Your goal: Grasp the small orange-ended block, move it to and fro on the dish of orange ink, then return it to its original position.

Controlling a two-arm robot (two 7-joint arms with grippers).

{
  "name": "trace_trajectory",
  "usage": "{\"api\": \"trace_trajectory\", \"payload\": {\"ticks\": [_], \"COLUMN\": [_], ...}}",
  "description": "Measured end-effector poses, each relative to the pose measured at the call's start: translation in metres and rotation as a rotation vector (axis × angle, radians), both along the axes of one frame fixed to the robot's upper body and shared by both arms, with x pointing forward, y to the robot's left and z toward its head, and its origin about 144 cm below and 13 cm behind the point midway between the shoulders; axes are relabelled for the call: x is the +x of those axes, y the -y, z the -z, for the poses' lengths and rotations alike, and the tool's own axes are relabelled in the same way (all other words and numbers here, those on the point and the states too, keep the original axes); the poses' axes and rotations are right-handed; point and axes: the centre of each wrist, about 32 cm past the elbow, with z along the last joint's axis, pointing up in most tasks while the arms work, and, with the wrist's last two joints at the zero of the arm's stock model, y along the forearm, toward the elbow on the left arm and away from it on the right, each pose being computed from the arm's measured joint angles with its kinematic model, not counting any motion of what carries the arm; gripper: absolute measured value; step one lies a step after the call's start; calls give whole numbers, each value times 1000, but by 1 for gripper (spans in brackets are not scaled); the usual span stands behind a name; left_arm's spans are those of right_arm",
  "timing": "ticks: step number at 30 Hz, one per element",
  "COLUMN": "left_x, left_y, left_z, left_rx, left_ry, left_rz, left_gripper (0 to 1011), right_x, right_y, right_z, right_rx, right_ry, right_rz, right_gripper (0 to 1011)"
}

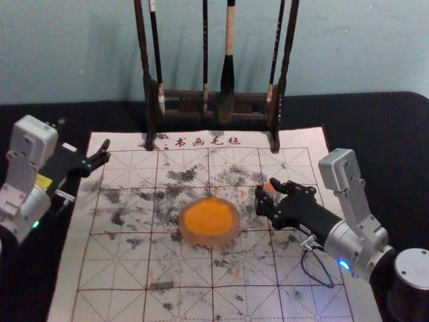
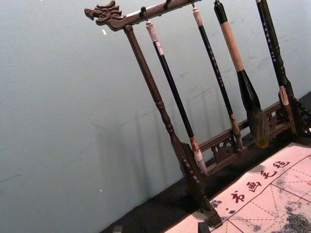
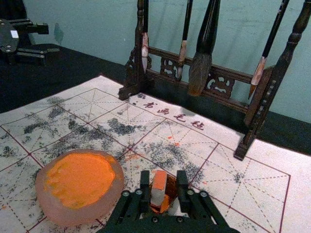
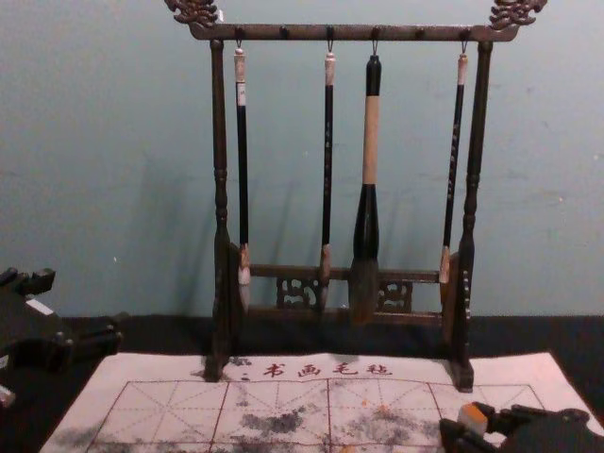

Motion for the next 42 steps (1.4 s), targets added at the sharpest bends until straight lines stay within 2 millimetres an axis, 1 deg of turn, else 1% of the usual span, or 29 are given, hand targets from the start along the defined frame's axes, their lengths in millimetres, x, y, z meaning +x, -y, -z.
{"api": "trace_trajectory", "payload": {"ticks": [2,4,6,9,18,23,28,29,34,35,38,42], "left_x": [0,0,0,0,0,0,0,0,0,0,0,0], "left_y": [0,0,0,0,0,0,0,0,0,0,0,0], "left_z": [0,0,0,0,0,0,0,0,0,0,0,0], "left_rx": [0,0,0,0,0,0,0,0,0,0,0,0], "left_ry": [0,0,0,0,0,0,0,0,0,0,0,0], "left_rz": [0,0,0,0,0,0,0,0,0,0,0,0], "left_gripper": [1001,1001,1001,1001,1001,1001,1001,1001,1001,1001,1001,1001], "right_x": [0,0,0,0,1,1,5,5,11,11,18,26], "right_y": [0,0,0,0,0,1,3,3,8,8,10,7], "right_z": [0,0,0,0,-1,-6,-24,-24,-50,-50,-64,-73], "right_rx": [0,0,0,0,16,44,71,71,86,86,95,94], "right_ry": [0,0,0,0,2,5,13,13,31,31,55,66], "right_rz": [0,0,0,0,-7,-13,-28,-28,-56,-56,-82,-112], "right_gripper": [333,247,216,114,111,111,111,110,110,111,110,111]}}
